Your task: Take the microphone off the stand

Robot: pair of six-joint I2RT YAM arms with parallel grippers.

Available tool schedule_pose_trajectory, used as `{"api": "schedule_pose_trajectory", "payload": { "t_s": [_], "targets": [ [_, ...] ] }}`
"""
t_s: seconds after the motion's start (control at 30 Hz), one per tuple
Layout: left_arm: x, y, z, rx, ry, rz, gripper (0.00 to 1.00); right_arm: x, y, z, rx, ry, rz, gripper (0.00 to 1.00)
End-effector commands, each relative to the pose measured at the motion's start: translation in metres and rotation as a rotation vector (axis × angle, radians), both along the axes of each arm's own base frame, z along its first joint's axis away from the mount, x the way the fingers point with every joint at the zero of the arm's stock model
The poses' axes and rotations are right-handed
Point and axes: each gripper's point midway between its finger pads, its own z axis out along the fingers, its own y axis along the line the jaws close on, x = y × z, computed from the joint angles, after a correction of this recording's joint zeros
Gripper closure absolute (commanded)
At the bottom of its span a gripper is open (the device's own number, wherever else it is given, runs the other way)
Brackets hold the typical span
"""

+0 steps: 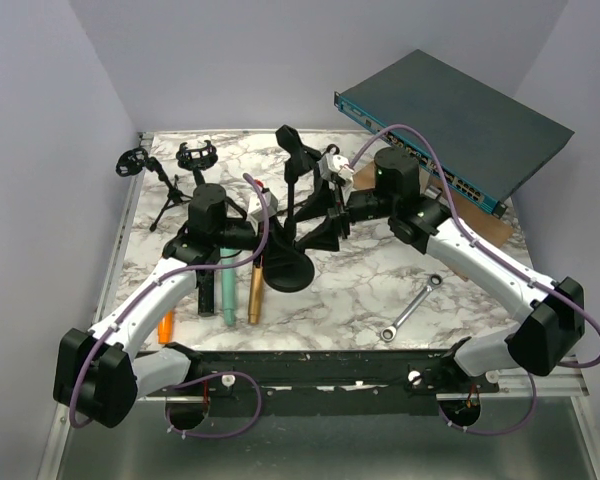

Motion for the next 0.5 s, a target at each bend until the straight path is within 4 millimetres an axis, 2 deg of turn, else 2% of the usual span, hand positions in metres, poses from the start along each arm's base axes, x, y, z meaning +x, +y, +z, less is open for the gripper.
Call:
{"api": "schedule_pose_trajectory", "payload": {
  "t_s": [0.0,0.1,0.2,0.3,0.47],
  "targets": [
    [0.022,0.001,0.026,-0.015,-0.087,0.118,1.00,0.024,-0.002,0.010,0.024,0.042,-0.183,0.32],
    [0.040,0.002,0.027,0.002,-0.083,0.231,1.00,0.034,0.000,0.022,0.061,0.143,-0.270,0.26],
    [0.052,0.003,0.028,0.023,-0.087,0.316,1.00,0.055,0.001,0.025,0.080,0.215,-0.397,0.26],
    [0.054,0.001,0.029,0.032,-0.098,0.351,1.00,0.069,0.003,0.021,0.071,0.256,-0.461,0.29],
    [0.055,-0.002,0.030,0.043,-0.106,0.378,1.00,0.074,0.009,0.007,0.062,0.305,-0.464,0.34]
  ]
}}
